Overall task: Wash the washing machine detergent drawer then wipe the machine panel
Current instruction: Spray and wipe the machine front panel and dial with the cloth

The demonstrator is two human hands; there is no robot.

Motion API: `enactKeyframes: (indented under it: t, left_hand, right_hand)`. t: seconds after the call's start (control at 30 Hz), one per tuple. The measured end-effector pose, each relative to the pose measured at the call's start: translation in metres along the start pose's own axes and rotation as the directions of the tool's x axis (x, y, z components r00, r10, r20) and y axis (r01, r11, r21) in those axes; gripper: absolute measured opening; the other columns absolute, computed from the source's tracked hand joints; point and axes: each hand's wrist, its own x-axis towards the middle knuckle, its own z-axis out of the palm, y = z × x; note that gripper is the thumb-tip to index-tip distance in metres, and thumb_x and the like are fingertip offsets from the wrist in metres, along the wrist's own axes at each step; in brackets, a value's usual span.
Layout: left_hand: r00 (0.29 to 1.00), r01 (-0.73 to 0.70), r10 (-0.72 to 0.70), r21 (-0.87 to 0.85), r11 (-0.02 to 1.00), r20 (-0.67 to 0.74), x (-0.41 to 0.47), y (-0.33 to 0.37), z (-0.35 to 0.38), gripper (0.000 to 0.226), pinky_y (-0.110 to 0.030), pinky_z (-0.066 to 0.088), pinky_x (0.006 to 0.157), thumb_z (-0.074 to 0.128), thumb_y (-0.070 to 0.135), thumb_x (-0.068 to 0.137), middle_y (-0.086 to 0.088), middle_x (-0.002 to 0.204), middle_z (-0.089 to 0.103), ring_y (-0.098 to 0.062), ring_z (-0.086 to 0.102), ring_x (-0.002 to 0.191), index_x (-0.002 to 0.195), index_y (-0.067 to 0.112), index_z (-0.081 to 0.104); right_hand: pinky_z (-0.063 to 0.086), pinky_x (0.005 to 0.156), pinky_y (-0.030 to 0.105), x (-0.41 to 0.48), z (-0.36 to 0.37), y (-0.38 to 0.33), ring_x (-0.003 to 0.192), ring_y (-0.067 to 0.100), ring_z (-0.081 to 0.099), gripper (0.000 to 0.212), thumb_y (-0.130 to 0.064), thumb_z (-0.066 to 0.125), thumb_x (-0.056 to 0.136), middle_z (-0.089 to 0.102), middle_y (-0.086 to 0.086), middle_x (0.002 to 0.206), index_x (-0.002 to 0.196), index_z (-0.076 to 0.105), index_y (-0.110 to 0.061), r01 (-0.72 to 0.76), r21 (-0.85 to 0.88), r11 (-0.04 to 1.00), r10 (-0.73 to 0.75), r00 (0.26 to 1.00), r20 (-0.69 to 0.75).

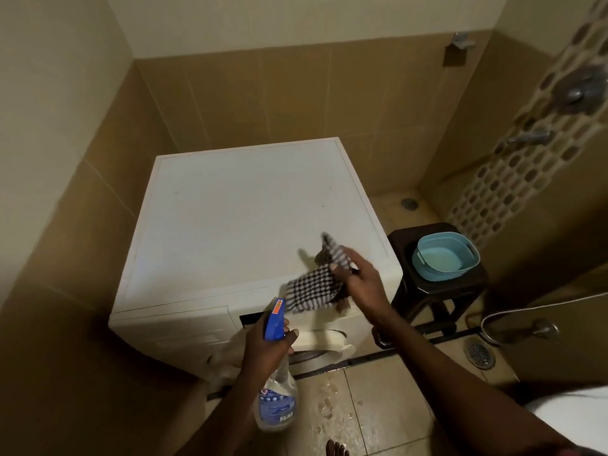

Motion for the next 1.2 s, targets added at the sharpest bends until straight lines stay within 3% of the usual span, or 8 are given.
enactKeyframes:
  t: [0.2, 0.3, 0.47, 0.57, 0.63, 0.9, 1.07, 1.2]
  left_hand:
    - [0.995, -0.071, 0.065, 0.069, 0.995, 0.08, -0.006, 0.027, 0.039, 0.025, -0.015, 0.05, 0.048, 0.077, 0.0, 0.077, -0.011, 0.086, 0.064, -0.021, 0.063, 0.062, 0.093, 0.011, 0.061]
    - [0.992, -0.073, 0.062, 0.104, 0.992, 0.106, -0.005, 0.038, 0.058, 0.021, -0.014, 0.049, 0.049, 0.079, 0.005, 0.077, -0.012, 0.082, 0.066, -0.02, 0.065, 0.062, 0.09, 0.01, 0.062]
    - [0.987, -0.096, 0.073, 0.164, 0.982, 0.144, -0.005, 0.054, 0.082, 0.017, -0.008, 0.045, 0.046, 0.076, 0.01, 0.081, -0.017, 0.081, 0.071, -0.014, 0.064, 0.059, 0.091, 0.01, 0.063]
    - [0.978, -0.135, 0.102, 0.179, 0.975, 0.181, -0.01, 0.062, 0.097, 0.025, -0.006, 0.046, 0.047, 0.076, 0.01, 0.081, -0.004, 0.089, 0.068, -0.014, 0.065, 0.065, 0.099, 0.016, 0.059]
    - [0.973, -0.156, 0.116, 0.199, 0.967, 0.197, -0.012, 0.064, 0.105, 0.024, -0.005, 0.046, 0.049, 0.076, 0.01, 0.082, -0.003, 0.086, 0.066, -0.013, 0.064, 0.063, 0.097, 0.016, 0.059]
    - [0.968, -0.167, 0.107, 0.263, 0.95, 0.229, -0.007, 0.065, 0.136, 0.031, -0.005, 0.047, 0.049, 0.077, 0.018, 0.082, -0.004, 0.089, 0.068, -0.008, 0.064, 0.054, 0.108, 0.01, 0.062]
    - [0.956, -0.202, 0.124, 0.291, 0.935, 0.265, -0.006, 0.073, 0.153, 0.029, -0.003, 0.045, 0.049, 0.074, 0.021, 0.085, -0.008, 0.089, 0.07, -0.007, 0.062, 0.055, 0.108, 0.009, 0.061]
    - [0.959, -0.182, 0.12, 0.237, 0.954, 0.256, -0.005, 0.076, 0.156, 0.033, -0.004, 0.045, 0.048, 0.077, 0.019, 0.082, -0.011, 0.096, 0.071, -0.006, 0.062, 0.053, 0.108, 0.009, 0.06]
  right_hand:
    - [0.052, 0.09, 0.048, 0.014, -0.09, -0.015, 0.109, 0.035, 0.062, 0.038, -0.009, 0.047, 0.091, 0.065, 0.016, 0.12, 0.128, 0.052, -0.008, -0.148, 0.667, 0.73, 0.331, 0.931, -0.155]
    - [0.047, 0.099, 0.048, 0.011, -0.126, -0.007, 0.121, 0.035, 0.056, 0.047, -0.02, 0.05, 0.091, 0.059, 0.018, 0.132, 0.135, 0.048, -0.004, -0.128, 0.797, 0.59, 0.44, 0.879, -0.184]
    - [0.041, 0.107, 0.048, -0.004, -0.159, -0.006, 0.122, 0.034, 0.056, 0.062, -0.028, 0.069, 0.082, 0.059, 0.019, 0.131, 0.135, 0.047, -0.004, -0.13, 0.851, 0.508, 0.472, 0.869, -0.149]
    - [0.045, 0.104, 0.048, -0.008, -0.171, -0.009, 0.114, 0.034, 0.062, 0.045, -0.005, 0.065, 0.084, 0.065, 0.021, 0.121, 0.127, 0.052, -0.001, -0.204, 0.817, 0.539, 0.481, 0.871, -0.099]
    - [0.047, 0.101, 0.049, -0.009, -0.176, -0.005, 0.11, 0.036, 0.064, 0.051, 0.001, 0.066, 0.08, 0.066, 0.021, 0.119, 0.129, 0.05, -0.001, -0.228, 0.79, 0.57, 0.492, 0.865, -0.105]
    - [0.047, 0.098, 0.057, -0.009, -0.207, 0.014, 0.113, 0.037, 0.062, 0.058, -0.008, 0.069, 0.08, 0.064, 0.017, 0.125, 0.135, 0.049, -0.008, -0.144, 0.738, 0.659, 0.404, 0.896, -0.186]
    - [0.055, 0.088, 0.048, -0.014, -0.193, 0.007, 0.105, 0.024, 0.063, 0.056, -0.01, 0.07, 0.083, 0.063, -0.002, 0.11, 0.132, 0.045, -0.023, -0.208, 0.327, 0.922, 0.354, 0.794, -0.494]
    - [0.052, 0.071, 0.024, -0.019, -0.172, 0.013, 0.099, 0.015, 0.056, 0.055, -0.016, 0.065, 0.089, 0.056, 0.0, 0.117, 0.138, 0.039, -0.021, -0.195, -0.114, 0.974, 0.119, 0.872, -0.474]
